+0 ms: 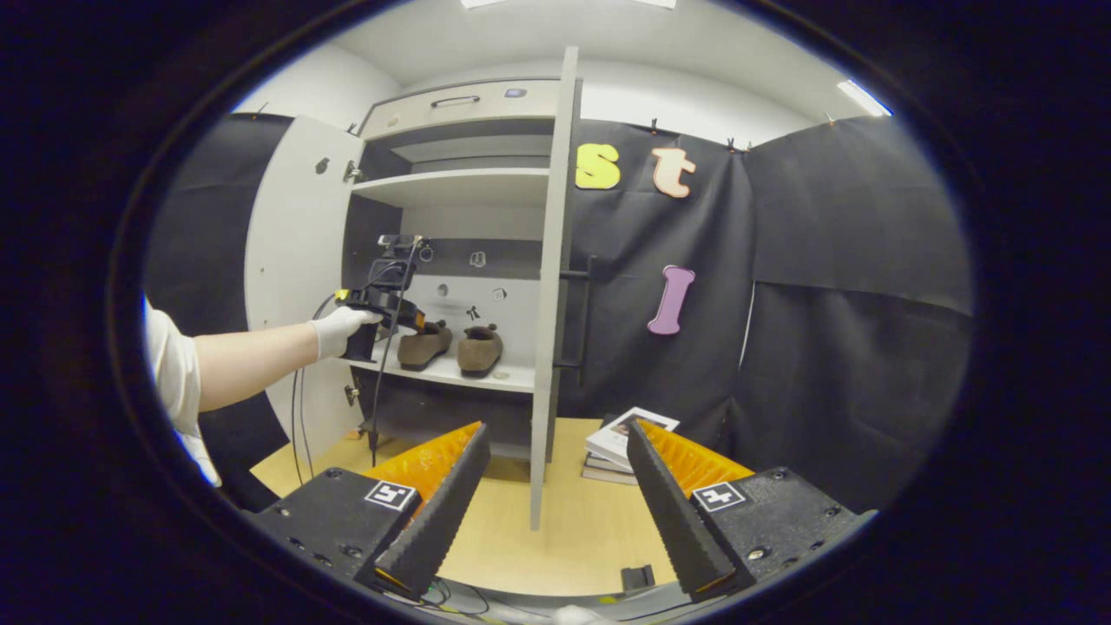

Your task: Grab one shoe with the right hand and put it into the shoe cabinet, grab the other shoe with the left hand and put it into the shoe cabinet; then close the right door with the right hand and the left door with the left hand.

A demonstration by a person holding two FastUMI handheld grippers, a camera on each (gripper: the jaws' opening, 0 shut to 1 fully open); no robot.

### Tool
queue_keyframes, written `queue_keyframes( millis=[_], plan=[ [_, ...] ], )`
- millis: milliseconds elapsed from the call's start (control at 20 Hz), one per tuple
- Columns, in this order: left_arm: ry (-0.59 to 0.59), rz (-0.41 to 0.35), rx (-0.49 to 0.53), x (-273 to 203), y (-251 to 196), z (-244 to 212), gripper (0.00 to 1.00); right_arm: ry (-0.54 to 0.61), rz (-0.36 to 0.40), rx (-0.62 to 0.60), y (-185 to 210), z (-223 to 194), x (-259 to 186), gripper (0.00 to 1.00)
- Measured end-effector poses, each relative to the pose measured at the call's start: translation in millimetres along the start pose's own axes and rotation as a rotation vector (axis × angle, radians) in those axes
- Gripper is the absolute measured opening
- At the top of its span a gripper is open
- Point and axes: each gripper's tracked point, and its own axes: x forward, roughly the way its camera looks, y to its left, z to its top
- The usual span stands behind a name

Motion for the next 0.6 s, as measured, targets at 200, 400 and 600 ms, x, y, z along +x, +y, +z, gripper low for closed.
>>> queue_keyframes(
  millis=[200, 400, 600],
  plan=[
    [-0.13, -0.04, 0.012, -74, -3, 12, 0.96, -0.014, 0.04, 0.018, 19, 2, -3, 1.0],
    [-0.245, -0.08, 0.033, -159, -2, 16, 0.96, -0.041, 0.049, 0.027, 30, 9, -8, 1.0],
    [-0.322, -0.108, 0.06, -230, 0, 10, 0.95, -0.059, 0.054, 0.04, 38, 13, -13, 1.0]
  ],
)
